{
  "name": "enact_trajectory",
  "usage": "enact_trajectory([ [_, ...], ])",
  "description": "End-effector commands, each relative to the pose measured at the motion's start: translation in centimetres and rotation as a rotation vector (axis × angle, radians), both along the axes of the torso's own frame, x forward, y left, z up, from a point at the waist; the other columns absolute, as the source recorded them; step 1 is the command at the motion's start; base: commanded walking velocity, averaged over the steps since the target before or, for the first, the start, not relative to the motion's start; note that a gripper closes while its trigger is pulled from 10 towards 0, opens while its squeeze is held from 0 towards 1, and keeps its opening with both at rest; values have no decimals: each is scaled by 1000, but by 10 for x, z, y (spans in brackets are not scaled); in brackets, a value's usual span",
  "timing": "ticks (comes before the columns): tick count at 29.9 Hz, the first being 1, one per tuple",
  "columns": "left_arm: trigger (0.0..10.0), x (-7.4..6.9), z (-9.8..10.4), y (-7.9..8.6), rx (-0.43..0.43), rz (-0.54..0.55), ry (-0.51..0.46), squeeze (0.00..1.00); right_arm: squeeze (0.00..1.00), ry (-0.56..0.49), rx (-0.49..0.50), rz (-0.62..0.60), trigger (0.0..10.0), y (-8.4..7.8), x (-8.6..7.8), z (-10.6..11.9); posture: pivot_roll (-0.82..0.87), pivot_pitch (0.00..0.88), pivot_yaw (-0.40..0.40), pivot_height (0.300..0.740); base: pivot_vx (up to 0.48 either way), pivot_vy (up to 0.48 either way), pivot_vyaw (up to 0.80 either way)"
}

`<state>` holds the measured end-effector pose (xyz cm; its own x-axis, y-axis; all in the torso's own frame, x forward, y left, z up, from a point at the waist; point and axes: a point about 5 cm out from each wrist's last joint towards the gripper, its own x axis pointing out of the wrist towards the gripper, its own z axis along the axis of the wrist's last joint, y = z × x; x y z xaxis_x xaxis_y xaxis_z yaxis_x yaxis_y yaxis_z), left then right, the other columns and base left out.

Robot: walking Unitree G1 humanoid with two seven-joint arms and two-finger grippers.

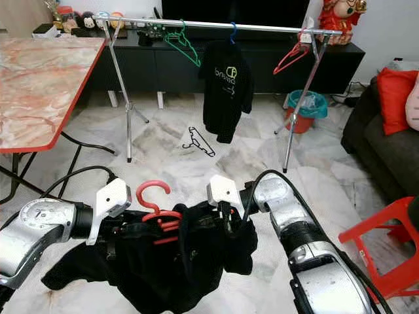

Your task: Hang hanger

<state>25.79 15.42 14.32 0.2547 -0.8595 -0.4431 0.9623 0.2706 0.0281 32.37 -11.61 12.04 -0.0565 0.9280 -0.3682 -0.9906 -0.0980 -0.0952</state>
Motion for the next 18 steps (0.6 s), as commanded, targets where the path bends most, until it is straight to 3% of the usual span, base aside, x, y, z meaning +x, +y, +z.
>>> enact_trajectory([
  [1,0,-5,-7,-6,13,-41,41,0,1000,-62,69,-3,10000,4,7,20,45,0,-66,736,0,0,0],
  [18,0,-1,-6,2,-3,24,26,0,1000,-48,-14,20,10000,-3,3,9,44,0,-66,736,0,0,0],
])
